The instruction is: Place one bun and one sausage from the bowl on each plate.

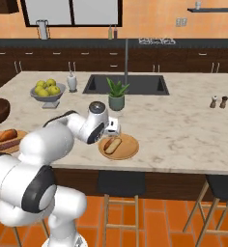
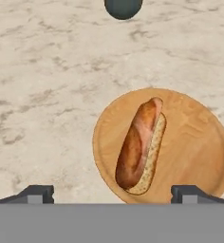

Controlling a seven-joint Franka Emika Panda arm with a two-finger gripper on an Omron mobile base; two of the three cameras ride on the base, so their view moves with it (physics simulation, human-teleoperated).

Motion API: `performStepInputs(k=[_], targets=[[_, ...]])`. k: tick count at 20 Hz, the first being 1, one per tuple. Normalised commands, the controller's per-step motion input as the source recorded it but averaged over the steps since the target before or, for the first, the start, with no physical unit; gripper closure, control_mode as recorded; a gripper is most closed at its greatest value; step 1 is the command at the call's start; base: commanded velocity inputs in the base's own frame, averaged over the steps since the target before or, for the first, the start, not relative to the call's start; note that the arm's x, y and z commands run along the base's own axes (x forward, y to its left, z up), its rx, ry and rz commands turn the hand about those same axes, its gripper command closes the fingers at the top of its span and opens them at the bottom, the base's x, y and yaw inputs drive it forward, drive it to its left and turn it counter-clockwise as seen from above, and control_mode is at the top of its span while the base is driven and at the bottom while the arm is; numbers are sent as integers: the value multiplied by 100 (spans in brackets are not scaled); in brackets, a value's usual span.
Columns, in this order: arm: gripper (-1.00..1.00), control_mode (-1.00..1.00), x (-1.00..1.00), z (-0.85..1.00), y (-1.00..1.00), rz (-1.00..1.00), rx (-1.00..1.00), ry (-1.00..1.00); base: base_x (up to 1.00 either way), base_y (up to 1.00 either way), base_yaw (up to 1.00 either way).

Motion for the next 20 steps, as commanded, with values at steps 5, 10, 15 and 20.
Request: performStepInputs(k=[5,10,15,20], targets=[[-100,-100,-5,100,22,23,-17,-2,0,0,0],[-100,-100,-57,100,26,7,-10,10,0,0,0],[-100,-100,-77,95,31,-13,1,48,0,0,0],[-100,-100,-66,8,-8,-11,1,28,0,0,0]])
